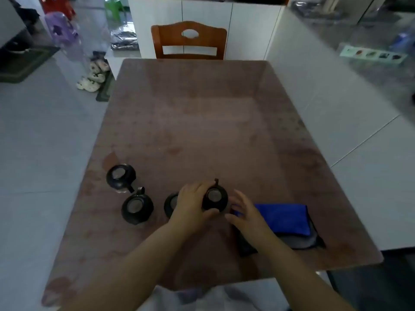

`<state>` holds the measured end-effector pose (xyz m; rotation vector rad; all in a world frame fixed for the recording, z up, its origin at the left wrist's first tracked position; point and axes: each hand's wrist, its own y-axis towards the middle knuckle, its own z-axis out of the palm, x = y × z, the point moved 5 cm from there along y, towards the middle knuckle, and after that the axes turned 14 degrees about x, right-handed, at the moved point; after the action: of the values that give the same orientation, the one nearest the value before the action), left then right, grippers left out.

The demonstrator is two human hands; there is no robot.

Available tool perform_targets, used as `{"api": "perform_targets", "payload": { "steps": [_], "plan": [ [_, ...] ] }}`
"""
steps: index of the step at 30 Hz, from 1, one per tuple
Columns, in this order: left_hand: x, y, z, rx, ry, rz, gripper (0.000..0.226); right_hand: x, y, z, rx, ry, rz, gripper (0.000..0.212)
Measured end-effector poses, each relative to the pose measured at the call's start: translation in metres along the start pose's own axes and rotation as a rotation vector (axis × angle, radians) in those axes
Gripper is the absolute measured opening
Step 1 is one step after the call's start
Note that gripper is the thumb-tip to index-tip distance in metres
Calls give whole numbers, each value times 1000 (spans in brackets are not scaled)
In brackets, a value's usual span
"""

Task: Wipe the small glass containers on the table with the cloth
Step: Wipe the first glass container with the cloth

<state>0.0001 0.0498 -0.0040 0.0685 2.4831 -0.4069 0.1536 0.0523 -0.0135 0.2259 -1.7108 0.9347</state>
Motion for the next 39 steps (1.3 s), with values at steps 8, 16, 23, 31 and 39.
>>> {"api": "perform_targets", "payload": {
  "steps": [8,16,23,31,39],
  "plan": [
    [4,28,7,282,242,-97,97,-22,-8,-32,-43,-690,99,74],
    [-1,36,10,286,256,-132,88,-35,-10,-37,188,-908,61,81],
    [-13,31,-7,37,-6,-119,82,-50,-1,-41,288,-1189,117,81],
    [-20,17,-20,-41,-486,-91,97,-65,7,-37,226,-1123,243,66],
    [-31,8,-34,-43,-750,-81,78,35,-17,-57,-53,-105,-5,50]
  ]
}}
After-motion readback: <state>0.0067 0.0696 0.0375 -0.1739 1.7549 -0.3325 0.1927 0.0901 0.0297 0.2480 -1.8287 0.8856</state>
